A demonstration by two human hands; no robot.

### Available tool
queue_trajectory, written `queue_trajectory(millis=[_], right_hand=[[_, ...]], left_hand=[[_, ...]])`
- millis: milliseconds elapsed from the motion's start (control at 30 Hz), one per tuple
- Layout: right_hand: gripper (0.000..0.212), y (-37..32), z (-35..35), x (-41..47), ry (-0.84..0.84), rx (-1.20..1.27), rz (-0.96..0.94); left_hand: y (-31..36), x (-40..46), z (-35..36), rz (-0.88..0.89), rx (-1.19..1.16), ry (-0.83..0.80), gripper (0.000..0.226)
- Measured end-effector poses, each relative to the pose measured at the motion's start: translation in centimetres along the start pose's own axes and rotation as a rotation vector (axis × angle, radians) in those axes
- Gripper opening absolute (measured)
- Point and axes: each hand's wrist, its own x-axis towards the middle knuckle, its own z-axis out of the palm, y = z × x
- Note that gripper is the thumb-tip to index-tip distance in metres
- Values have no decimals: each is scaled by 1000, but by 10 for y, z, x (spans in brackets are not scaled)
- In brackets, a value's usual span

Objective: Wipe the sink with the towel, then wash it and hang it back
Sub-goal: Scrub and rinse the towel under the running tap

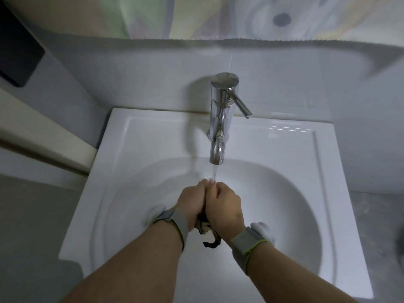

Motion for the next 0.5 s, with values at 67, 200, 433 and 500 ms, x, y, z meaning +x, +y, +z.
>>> queue_trajectory(millis=[67,200,433,500], right_hand=[[44,6,-6,10,-64,-59,31],[62,3,-25,20,-330,74,285],[28,2,-42,20,-551,290,405],[18,3,-39,24,-433,269,344]], left_hand=[[-2,1,1,4,78,20,47],[-2,4,-11,-68,121,-40,57],[14,-5,-29,-190,62,-370,44],[15,-7,-33,-140,150,-415,27]])
